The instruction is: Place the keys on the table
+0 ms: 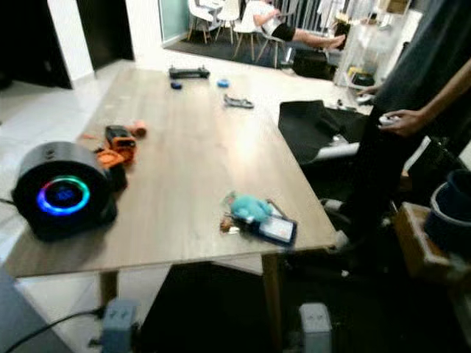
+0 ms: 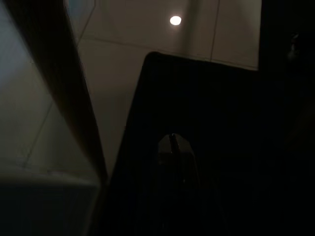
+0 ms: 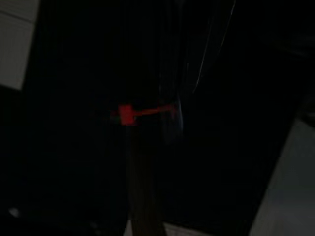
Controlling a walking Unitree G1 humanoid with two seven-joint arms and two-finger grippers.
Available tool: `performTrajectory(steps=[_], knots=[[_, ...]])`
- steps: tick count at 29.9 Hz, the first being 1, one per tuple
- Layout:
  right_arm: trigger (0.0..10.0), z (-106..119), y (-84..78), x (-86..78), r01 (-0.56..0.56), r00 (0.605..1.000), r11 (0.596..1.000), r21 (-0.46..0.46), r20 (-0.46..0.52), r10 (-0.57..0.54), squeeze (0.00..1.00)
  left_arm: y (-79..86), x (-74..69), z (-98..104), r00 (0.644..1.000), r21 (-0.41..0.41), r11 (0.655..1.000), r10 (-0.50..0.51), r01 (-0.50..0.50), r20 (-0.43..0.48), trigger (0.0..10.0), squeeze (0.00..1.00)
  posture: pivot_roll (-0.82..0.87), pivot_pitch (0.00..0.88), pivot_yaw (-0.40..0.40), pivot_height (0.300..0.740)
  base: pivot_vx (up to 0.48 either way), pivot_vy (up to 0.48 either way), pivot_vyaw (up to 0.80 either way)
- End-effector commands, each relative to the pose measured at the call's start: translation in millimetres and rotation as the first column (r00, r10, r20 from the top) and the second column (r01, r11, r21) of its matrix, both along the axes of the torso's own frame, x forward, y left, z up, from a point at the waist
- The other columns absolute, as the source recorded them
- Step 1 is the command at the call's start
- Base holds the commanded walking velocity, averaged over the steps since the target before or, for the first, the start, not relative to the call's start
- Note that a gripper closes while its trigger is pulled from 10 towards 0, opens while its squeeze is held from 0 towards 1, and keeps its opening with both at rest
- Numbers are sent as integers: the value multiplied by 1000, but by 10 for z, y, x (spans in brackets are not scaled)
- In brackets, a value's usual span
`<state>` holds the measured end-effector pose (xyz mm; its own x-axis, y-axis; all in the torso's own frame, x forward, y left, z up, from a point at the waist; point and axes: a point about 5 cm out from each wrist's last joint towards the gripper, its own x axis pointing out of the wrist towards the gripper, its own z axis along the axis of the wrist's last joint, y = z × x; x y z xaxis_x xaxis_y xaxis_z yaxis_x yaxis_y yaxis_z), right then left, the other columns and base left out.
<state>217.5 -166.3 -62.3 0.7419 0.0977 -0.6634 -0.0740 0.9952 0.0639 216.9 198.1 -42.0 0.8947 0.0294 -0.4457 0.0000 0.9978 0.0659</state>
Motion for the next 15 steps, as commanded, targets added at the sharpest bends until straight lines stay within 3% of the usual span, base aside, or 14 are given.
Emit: performTrajectory(steps=[1,15], knots=[[10000,-39,-120,-77,20,999,999,-26,-27,-21,0,-53,-19,-24,1000,-12,1000,-5,5,-11,10000,0,98,33,-83,740,0,0,0],[10000,-32,-97,-64,17,1000,1000,-17,-23,-17,0,-23,-37,-27,1000,-12,1000,-11,11,-13,10000,0,104,37,-81,740,0,0,0]])
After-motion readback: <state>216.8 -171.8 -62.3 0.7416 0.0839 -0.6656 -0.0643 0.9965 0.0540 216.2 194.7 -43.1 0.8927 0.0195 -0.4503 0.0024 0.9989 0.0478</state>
